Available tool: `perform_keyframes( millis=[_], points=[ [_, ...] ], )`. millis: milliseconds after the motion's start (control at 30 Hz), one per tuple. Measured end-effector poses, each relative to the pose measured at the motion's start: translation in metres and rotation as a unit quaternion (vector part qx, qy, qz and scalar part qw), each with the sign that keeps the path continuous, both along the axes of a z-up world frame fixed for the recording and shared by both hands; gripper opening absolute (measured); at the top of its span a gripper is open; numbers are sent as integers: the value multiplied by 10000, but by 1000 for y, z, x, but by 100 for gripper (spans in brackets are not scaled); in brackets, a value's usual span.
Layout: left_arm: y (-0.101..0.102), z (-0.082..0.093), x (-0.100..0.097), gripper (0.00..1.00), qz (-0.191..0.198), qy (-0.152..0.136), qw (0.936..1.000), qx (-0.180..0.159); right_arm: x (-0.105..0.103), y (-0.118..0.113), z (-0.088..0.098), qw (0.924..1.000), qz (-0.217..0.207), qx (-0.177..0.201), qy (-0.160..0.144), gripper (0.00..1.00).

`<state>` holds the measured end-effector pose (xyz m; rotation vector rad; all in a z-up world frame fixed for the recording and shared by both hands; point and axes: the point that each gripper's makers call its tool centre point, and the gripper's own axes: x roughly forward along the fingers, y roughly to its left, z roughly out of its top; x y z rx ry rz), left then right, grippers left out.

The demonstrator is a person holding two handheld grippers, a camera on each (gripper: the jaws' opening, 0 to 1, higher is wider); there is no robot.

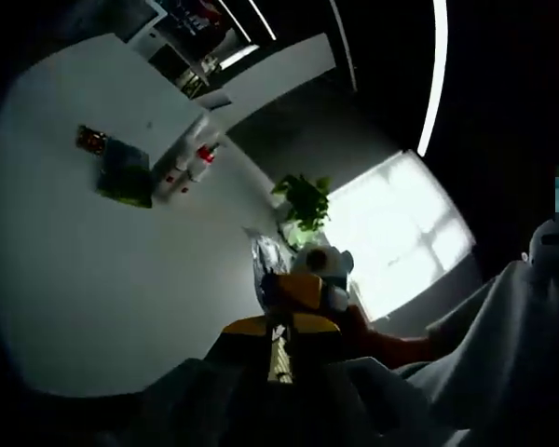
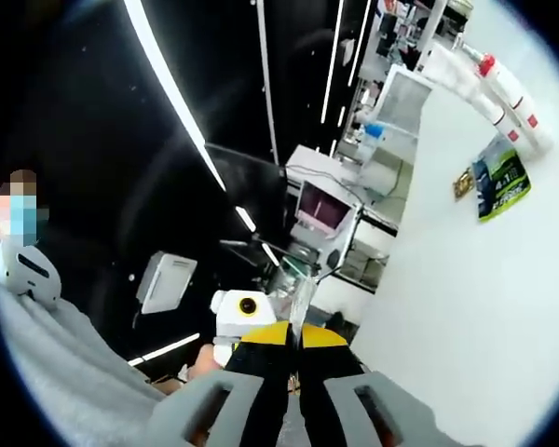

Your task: Arrange the skincare products in the storage area until every visible bottle or jar stands upright without overlapping.

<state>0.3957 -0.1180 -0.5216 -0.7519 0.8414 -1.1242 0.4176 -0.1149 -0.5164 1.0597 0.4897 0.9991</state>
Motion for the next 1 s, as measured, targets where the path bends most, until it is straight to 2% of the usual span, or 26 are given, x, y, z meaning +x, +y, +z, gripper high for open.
perform_keyframes(
  millis=[67, 100, 200, 367, 500, 600, 800, 1000],
  points=[
    [1, -1, 1, 5, 0, 64, 10000, 12, 0, 1, 1, 10000, 16, 18, 6, 0],
    [1, -2, 1, 0, 8, 37, 10000, 29, -1, 1, 2, 10000, 33, 32, 8, 0],
    [3, -3, 4, 0, 114, 120, 9999, -36, -1, 1, 3, 10000, 54, 61, -25, 0],
    [5, -3, 2, 0, 72, 84, 9999, -29, -4, 3, 3, 9999, 109, 53, -48, 0],
    [7, -2, -1, 0, 39, 155, 9999, -44, -2, 2, 1, 9997, 5, -168, -193, 2],
    [8, -5, -5, 0, -40, 169, 9998, 30, 3, -3, 4, 9996, -119, -120, -221, 2],
    [9, -6, -8, 0, -77, 199, 9998, 52, 2, -1, 1, 9973, 9, -534, -507, 0],
    [12, -7, -7, 0, -42, 239, 9997, 29, 1, 1, 3, 9969, 78, -531, -571, 0]
  ],
)
